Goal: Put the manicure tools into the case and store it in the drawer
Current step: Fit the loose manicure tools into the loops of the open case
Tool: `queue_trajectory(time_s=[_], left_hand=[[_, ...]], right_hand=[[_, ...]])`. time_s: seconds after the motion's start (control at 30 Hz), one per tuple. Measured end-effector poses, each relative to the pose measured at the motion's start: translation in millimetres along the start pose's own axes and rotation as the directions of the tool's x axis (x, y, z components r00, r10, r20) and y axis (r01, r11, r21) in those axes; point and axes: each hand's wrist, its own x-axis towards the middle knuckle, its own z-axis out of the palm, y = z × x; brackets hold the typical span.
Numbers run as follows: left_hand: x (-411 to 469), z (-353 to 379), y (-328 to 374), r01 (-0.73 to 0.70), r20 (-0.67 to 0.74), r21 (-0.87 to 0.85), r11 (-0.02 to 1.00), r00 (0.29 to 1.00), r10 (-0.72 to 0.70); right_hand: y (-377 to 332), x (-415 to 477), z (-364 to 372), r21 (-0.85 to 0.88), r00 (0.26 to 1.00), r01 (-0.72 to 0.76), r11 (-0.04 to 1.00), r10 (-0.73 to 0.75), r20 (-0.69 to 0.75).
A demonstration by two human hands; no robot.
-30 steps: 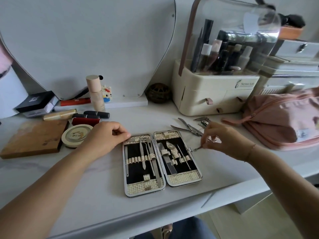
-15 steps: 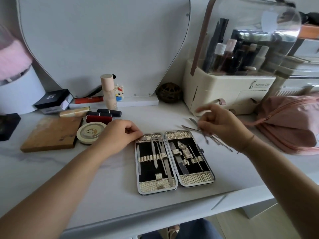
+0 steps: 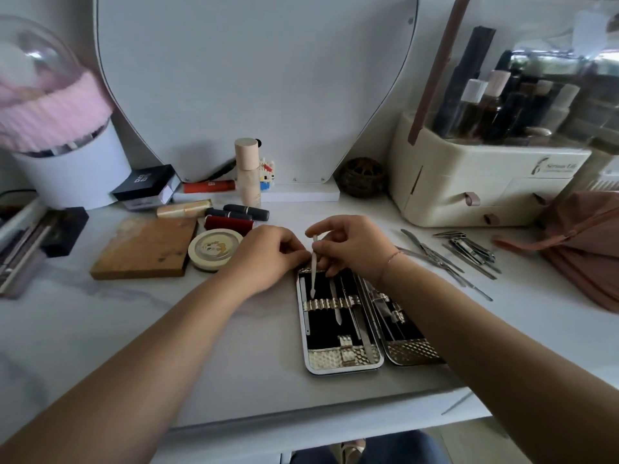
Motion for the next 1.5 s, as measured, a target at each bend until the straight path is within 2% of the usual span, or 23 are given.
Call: queue_trajectory(time_s=[0.13, 0.4, 0.6, 0.77, 0.9, 1.23, 1.37, 1.5], left_hand=[[0.4, -1.1, -1.1, 0.003, 0.010, -0.013, 1.000, 1.000, -0.003], [1.2, -4.8, -1.4, 0.016, 0.039, -0.009, 1.000, 0.999, -0.016], [0.8, -4.7, -2.1, 0.048, 0.027, -0.011, 0.999, 0.998, -0.048], [1.6, -5.4, -2.6, 0.047, 0.054, -0.025, 0.999, 0.998, -0.046], [1.0, -5.6, -3.0, 0.053, 0.076, -0.039, 0.998, 0.996, -0.050], [0.0, -7.2, -1.7, 0.044, 0.087, 0.000, 0.999, 0.995, -0.044], [0.5, -8.1, -2.8, 0.039, 0.107, -0.020, 0.999, 0.994, -0.037], [-0.4, -9.1, -2.4, 0.040, 0.121, -0.035, 0.999, 0.992, -0.036]], right_hand=[[1.6, 1.7, 1.9, -0.053, 1.000, 0.005, 0.999, -0.005, 0.003], [1.7, 1.1, 3.3, -0.314, 0.998, 0.064, 0.947, -0.062, 0.017], [4.7, 0.4, 6.0, -0.359, 0.995, 0.075, 0.930, -0.092, -0.030], [4.6, 0.8, 2.9, -0.372, 0.995, 0.094, 0.923, -0.100, 0.005], [3.7, -0.9, 2.0, -0.447, 0.990, 0.133, 0.884, -0.138, 0.021], [-0.1, 3.7, 2.4, -0.344, 0.994, 0.097, 0.934, -0.073, 0.083], [-2.7, 4.1, -1.3, -0.156, 0.997, 0.003, 0.988, 0.010, 0.081], [-0.9, 2.4, -1.9, -0.049, 0.998, -0.028, 0.998, 0.031, 0.054]])
